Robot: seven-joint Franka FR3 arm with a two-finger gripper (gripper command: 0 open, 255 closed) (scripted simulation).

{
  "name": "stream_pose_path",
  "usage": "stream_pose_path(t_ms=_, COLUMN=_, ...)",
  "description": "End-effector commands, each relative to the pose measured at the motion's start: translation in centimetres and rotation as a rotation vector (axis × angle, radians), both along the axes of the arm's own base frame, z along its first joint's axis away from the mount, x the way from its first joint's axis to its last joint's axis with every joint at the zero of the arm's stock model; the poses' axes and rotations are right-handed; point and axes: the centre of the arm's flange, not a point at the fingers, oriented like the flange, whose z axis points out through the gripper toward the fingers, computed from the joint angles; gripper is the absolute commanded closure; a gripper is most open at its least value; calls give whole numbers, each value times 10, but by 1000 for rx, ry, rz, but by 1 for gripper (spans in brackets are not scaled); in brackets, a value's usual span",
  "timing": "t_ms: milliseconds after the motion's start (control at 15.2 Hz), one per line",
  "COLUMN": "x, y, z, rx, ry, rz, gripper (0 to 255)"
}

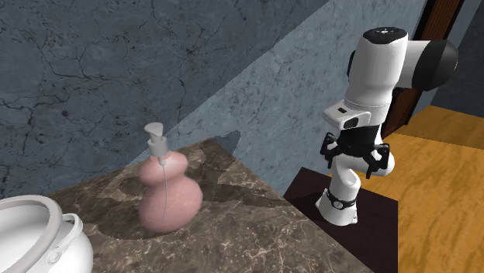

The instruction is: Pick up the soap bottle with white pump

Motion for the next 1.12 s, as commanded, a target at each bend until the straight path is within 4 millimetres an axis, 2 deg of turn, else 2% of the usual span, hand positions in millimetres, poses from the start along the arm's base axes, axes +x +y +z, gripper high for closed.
stream_pose_path(t_ms=0, x=0, y=0, z=0, rx=0, ry=0, rz=0, gripper=0)
stream_pose_path(t_ms=528, x=59, y=-68, z=4, rx=-26, ry=-112, rz=-100, gripper=0)
stream_pose_path(t_ms=1056, x=111, y=-142, z=16, rx=-52, ry=-225, rz=-199, gripper=0)
